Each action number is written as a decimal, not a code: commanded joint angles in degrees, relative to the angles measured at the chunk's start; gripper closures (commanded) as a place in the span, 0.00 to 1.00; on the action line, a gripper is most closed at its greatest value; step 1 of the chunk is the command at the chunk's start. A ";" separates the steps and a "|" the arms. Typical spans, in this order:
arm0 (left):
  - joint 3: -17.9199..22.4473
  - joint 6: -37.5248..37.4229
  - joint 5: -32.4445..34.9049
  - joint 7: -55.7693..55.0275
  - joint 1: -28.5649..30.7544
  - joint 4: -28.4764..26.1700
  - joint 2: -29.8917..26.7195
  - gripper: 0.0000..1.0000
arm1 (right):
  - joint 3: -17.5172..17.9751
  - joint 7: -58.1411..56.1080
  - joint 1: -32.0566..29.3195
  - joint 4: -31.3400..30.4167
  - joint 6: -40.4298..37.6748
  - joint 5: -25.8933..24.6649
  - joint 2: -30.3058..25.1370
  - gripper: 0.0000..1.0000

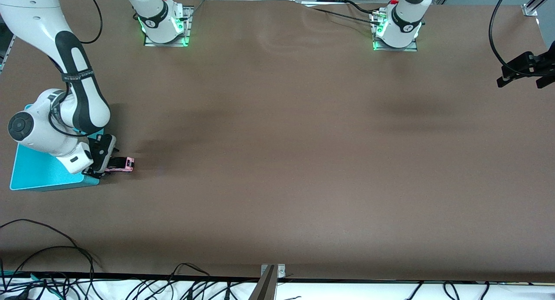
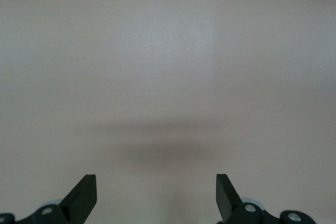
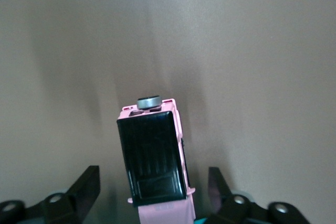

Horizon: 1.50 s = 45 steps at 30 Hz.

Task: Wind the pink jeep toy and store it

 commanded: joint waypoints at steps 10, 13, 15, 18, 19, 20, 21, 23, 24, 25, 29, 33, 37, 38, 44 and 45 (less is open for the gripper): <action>-0.08 -1.04 -0.10 -0.55 -0.14 2.91 2.53 0.00 | 0.46 -1.83 -0.69 1.19 2.69 4.78 3.14 0.69; -0.17 -1.04 -0.10 -0.55 -0.22 2.91 2.71 0.00 | 0.46 -1.47 -0.60 1.28 2.25 4.78 2.00 0.77; -0.17 -1.04 -0.10 -0.81 -0.14 2.91 2.71 0.00 | 0.55 -1.39 -0.60 1.28 0.94 4.78 0.16 0.82; -0.17 -1.04 -0.01 -1.17 -0.22 2.91 2.71 0.00 | 0.64 -0.86 -0.17 1.45 -4.24 4.69 -3.27 0.86; -0.17 -1.04 -0.01 -1.17 -0.22 2.91 2.71 0.00 | 0.55 -0.77 0.18 1.54 -5.91 4.25 -4.41 0.86; -0.17 -1.04 -0.10 -1.17 -0.14 2.91 2.71 0.00 | 0.55 -0.77 0.45 1.71 -7.23 4.08 -5.38 0.86; -0.17 -1.04 -0.10 -1.17 -0.05 2.91 2.71 0.00 | 0.46 -0.86 0.71 1.89 -8.46 4.07 -6.52 0.86; -0.17 -1.04 -0.01 -1.17 -0.05 2.91 2.71 0.00 | 0.38 -0.77 0.80 1.98 -11.71 3.90 -8.46 0.86; -0.17 -1.04 -0.01 -1.17 -0.05 2.91 2.71 0.00 | 0.29 -0.86 0.80 2.15 -13.29 3.72 -9.42 0.86; -0.17 -1.04 -0.10 -1.17 0.04 2.91 2.79 0.00 | 0.29 -0.94 0.80 2.50 -14.79 3.11 -10.04 0.86; 0.09 -1.04 -0.63 -1.25 0.30 2.99 2.71 0.00 | -0.15 -2.87 0.54 3.21 -18.31 -0.22 -12.42 0.86; 0.00 -1.04 -0.54 -3.00 0.22 2.99 2.71 0.00 | -3.66 -7.53 0.54 3.12 -20.51 -0.94 -13.74 0.86; 0.00 -1.04 -0.19 -4.85 0.13 2.99 2.71 0.00 | -8.49 -10.61 0.54 3.12 -21.83 -0.94 -13.92 0.86; -0.08 -1.04 -0.10 -4.94 0.04 2.99 2.71 0.00 | -9.37 -11.22 0.54 2.95 -21.75 -0.94 -13.83 0.86; -0.08 -1.04 -0.10 -4.94 0.04 2.99 2.71 0.00 | -13.86 -15.35 0.45 1.72 -20.87 -0.85 -12.16 0.84; -0.08 -1.04 -0.10 -4.94 0.04 2.99 2.71 0.00 | -14.47 -15.97 0.36 1.54 -20.61 -0.85 -11.90 0.84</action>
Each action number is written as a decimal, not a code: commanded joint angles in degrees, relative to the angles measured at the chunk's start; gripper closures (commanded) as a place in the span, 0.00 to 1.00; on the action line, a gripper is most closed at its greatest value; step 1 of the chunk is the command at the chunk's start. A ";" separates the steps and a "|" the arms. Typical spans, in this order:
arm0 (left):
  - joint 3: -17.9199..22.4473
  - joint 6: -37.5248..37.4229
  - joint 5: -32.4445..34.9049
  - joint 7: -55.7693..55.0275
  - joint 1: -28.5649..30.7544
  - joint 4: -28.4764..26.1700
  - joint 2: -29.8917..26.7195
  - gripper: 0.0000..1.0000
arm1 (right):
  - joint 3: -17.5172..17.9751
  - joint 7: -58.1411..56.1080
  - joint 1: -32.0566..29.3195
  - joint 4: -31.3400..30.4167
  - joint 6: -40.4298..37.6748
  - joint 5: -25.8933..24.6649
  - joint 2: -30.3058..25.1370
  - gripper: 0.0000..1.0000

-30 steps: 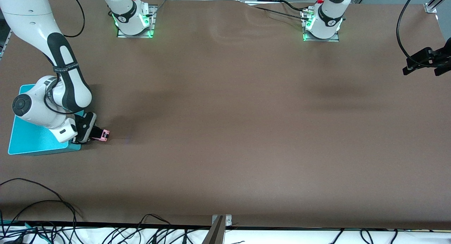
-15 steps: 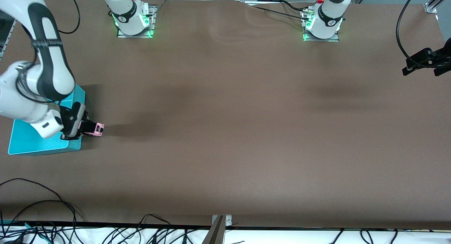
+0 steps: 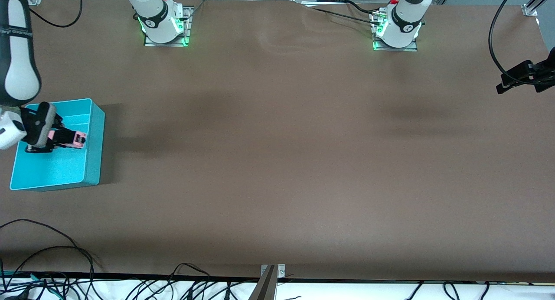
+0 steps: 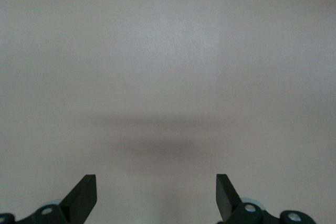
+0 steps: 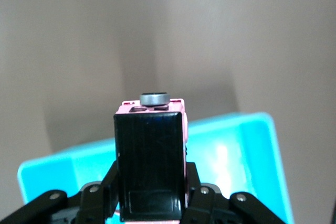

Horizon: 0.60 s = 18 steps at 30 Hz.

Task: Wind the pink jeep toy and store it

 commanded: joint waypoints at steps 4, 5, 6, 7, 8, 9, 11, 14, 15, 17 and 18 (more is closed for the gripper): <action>-0.09 -1.04 -0.10 -0.96 0.16 2.12 1.04 0.00 | -3.50 -4.17 -0.98 -1.91 2.26 -0.29 2.12 0.84; -0.09 -1.04 -0.10 -0.96 0.16 2.12 1.04 0.00 | -3.50 -4.17 -1.25 -2.35 3.31 -0.11 2.65 0.83; -0.09 -1.04 -0.10 -0.96 0.16 2.12 1.04 0.00 | -3.50 -4.17 -1.51 -2.88 4.37 0.06 3.26 0.83; -0.09 -1.04 -0.10 -0.96 0.16 2.12 1.04 0.00 | -3.41 -4.17 -1.77 -3.32 5.51 0.24 3.96 0.83; -0.09 -1.04 -0.10 -0.96 0.16 2.12 1.04 0.00 | -3.41 -4.26 -2.12 -3.58 6.48 0.50 4.67 0.83; -0.09 -1.04 -0.10 -0.96 0.16 2.12 1.04 0.00 | -3.41 -4.35 -2.39 -3.76 7.18 0.68 5.19 0.82; -0.09 -1.04 -0.10 -0.96 0.16 2.12 1.04 0.00 | -3.41 -4.44 -2.48 -3.85 7.63 1.20 6.16 0.78; -0.09 -1.04 -0.19 -0.96 0.08 2.12 1.04 0.00 | -3.41 -4.61 -2.57 -4.02 8.42 1.21 6.61 0.67; -0.09 -1.04 -0.10 -0.96 0.08 2.12 1.04 0.00 | -3.41 -4.61 -2.57 -4.20 8.68 1.21 6.78 0.63; -0.09 -1.04 -0.19 -0.96 0.16 2.12 1.04 0.00 | -3.41 -4.70 -2.57 -4.20 9.21 1.21 7.22 0.56; 0.00 -1.04 -0.19 -0.96 0.16 2.21 1.04 0.00 | -3.41 -4.70 -2.57 -4.20 9.30 1.29 7.22 0.50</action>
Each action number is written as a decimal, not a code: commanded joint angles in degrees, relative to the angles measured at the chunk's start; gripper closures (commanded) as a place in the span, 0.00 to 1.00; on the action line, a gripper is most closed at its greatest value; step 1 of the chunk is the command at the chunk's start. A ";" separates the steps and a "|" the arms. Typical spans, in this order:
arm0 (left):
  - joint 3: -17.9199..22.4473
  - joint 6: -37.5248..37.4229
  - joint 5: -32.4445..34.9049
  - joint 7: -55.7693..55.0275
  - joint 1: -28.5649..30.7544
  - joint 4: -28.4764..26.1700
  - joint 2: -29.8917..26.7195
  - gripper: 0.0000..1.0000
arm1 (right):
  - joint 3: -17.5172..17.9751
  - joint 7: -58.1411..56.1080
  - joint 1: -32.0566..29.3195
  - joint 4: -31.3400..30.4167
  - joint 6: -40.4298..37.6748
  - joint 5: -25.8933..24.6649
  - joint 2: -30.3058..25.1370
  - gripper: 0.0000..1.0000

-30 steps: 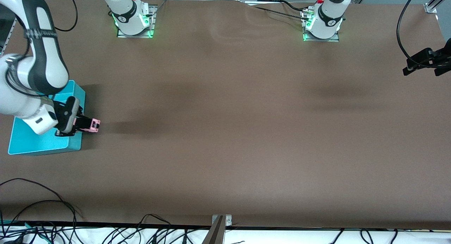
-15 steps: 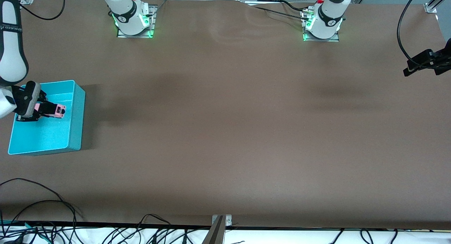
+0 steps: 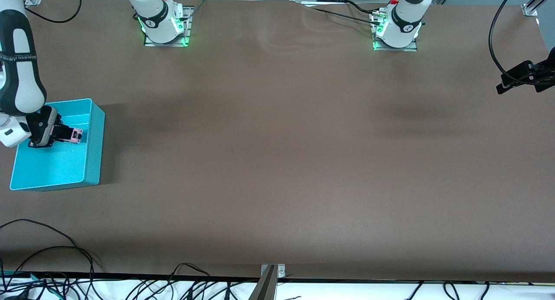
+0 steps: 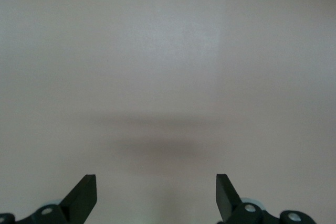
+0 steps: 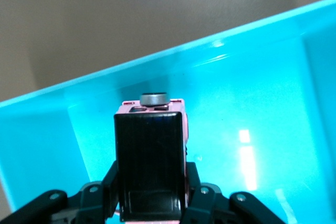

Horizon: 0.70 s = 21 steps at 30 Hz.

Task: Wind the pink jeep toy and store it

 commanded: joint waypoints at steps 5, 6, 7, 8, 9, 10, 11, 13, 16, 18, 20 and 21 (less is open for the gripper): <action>0.08 -1.04 -0.19 -0.63 0.25 2.34 1.03 0.00 | 0.58 -1.36 -0.23 -0.05 0.22 1.78 -1.46 0.03; 0.17 -1.04 -0.19 -0.54 0.34 2.60 1.03 0.00 | 0.58 -1.36 -0.15 -0.14 -0.04 1.87 -2.08 0.00; 0.17 -1.04 -0.10 -0.54 0.34 2.78 1.03 0.00 | 0.67 -1.36 -0.15 -0.14 -0.31 1.87 -2.60 0.00; 0.17 -1.04 -0.10 -0.54 0.34 2.87 1.03 0.00 | 0.85 -1.28 -0.06 -0.05 -0.74 1.87 -3.22 0.00; 0.17 -1.04 -0.10 -0.54 0.34 2.87 1.03 0.00 | 1.28 -1.19 0.03 0.04 -1.18 1.87 -3.66 0.00; 0.17 -1.04 -0.10 -0.54 0.25 2.87 1.03 0.00 | 1.72 -0.93 0.03 0.12 -1.71 1.87 -4.27 0.00; 0.17 -1.04 -0.10 -0.54 0.34 2.78 1.03 0.00 | 2.25 -0.66 0.03 0.13 -2.24 1.87 -4.80 0.00; 0.17 -1.04 -0.10 -0.54 0.34 2.87 1.03 0.00 | 2.78 0.21 0.03 0.21 -3.55 2.31 -6.20 0.00; 0.17 -1.04 -0.10 -0.54 0.34 2.87 1.03 0.00 | 4.01 3.63 0.21 0.56 -5.92 2.49 -8.75 0.00; 0.17 -1.04 -0.10 -0.54 0.34 2.87 1.03 0.00 | 5.32 6.71 0.21 0.74 -7.95 2.49 -10.68 0.00; 0.17 -1.12 -0.10 -0.54 0.34 2.87 1.03 0.00 | 6.38 10.05 0.21 0.74 -9.44 2.49 -12.53 0.00; 0.17 -1.12 -0.10 -0.54 0.34 2.87 1.03 0.00 | 6.82 11.63 0.21 0.74 -10.06 2.49 -13.41 0.00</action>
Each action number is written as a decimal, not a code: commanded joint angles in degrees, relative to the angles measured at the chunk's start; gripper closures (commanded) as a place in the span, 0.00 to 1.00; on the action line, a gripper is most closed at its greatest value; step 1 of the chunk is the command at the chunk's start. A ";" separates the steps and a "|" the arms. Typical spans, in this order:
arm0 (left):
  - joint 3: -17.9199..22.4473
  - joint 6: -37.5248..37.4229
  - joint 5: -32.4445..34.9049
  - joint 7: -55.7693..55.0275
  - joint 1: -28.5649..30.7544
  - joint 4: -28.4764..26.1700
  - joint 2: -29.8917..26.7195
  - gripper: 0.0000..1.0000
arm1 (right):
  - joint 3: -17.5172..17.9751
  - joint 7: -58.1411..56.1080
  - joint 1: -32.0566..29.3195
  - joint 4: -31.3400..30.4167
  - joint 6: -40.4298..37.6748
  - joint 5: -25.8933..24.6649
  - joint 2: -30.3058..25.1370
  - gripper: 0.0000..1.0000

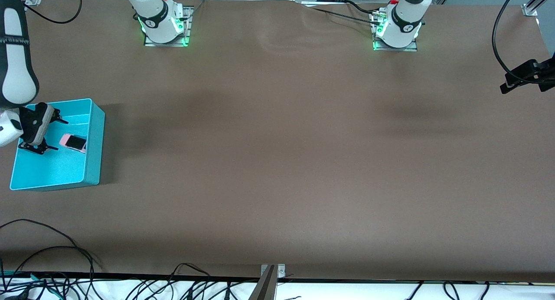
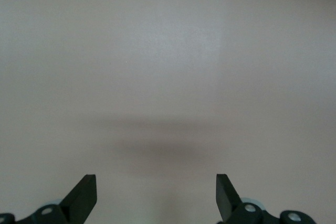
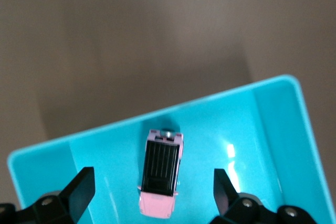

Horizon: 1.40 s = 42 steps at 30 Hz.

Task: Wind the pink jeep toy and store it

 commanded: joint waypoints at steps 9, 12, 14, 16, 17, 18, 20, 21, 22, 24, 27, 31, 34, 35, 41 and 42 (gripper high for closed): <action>0.07 -1.04 -0.10 -0.40 0.00 2.06 1.02 0.00 | 6.24 24.66 -0.15 1.00 -11.72 0.77 -10.95 0.00; 0.07 -1.04 -0.10 -0.40 0.00 2.06 1.02 0.00 | 6.85 28.16 -0.15 3.01 -14.26 0.77 -10.95 0.00; 0.07 -1.04 -0.10 -0.40 0.00 2.06 1.02 0.00 | 8.78 31.50 -0.15 5.82 -16.90 0.77 -11.04 0.00; 0.07 -1.04 -0.10 -0.31 0.08 2.06 1.02 0.00 | 9.66 35.63 -0.06 8.81 -19.71 0.68 -10.95 0.00; 0.16 -1.04 -0.10 -0.31 0.08 2.06 1.02 0.00 | 10.01 38.26 0.02 9.96 -21.12 0.60 -10.95 0.00; 0.16 -1.04 -0.01 -0.31 0.08 2.06 1.02 0.00 | 10.54 41.16 0.02 11.01 -22.35 0.51 -10.95 0.00; 0.16 -1.04 -0.01 -0.31 0.17 2.06 1.02 0.00 | 11.77 47.48 0.02 12.86 -24.46 0.16 -10.95 0.00; 0.16 -1.04 -0.01 -0.31 0.17 2.06 1.02 0.00 | 12.38 50.30 0.02 13.74 -25.08 0.07 -10.95 0.00; 0.16 -1.04 -0.01 -0.31 0.26 2.06 1.02 0.00 | 12.91 52.76 0.02 14.44 -25.43 0.07 -10.86 0.00; 0.16 -1.04 -0.01 -0.31 0.26 2.06 1.02 0.00 | 13.88 57.25 0.02 15.59 -25.53 -0.02 -10.95 0.00; 0.25 -1.04 -0.01 -0.31 0.26 2.15 1.02 0.00 | 15.63 64.63 0.02 16.56 -25.53 -0.72 -11.04 0.00; 0.25 -1.04 -0.01 -0.31 0.26 2.15 1.02 0.00 | 18.88 76.58 0.02 19.89 -26.40 -4.93 -10.95 0.00; 0.34 -1.04 -0.01 -0.31 0.26 2.15 0.93 0.00 | 20.47 86.59 -0.06 23.75 -29.82 -8.19 -10.60 0.00; 0.34 -1.04 -0.01 -0.31 0.26 2.15 0.93 0.00 | 20.74 90.02 -0.06 24.55 -30.70 -8.37 -10.51 0.00; 0.42 -1.04 -0.01 -0.22 0.26 2.24 0.93 0.00 | 21.44 102.79 1.34 25.70 -33.00 -9.77 -10.68 0.00; 0.43 -1.04 -0.01 -0.22 0.26 2.24 0.93 0.00 | 21.35 103.58 1.86 25.70 -33.08 -10.56 -10.77 0.00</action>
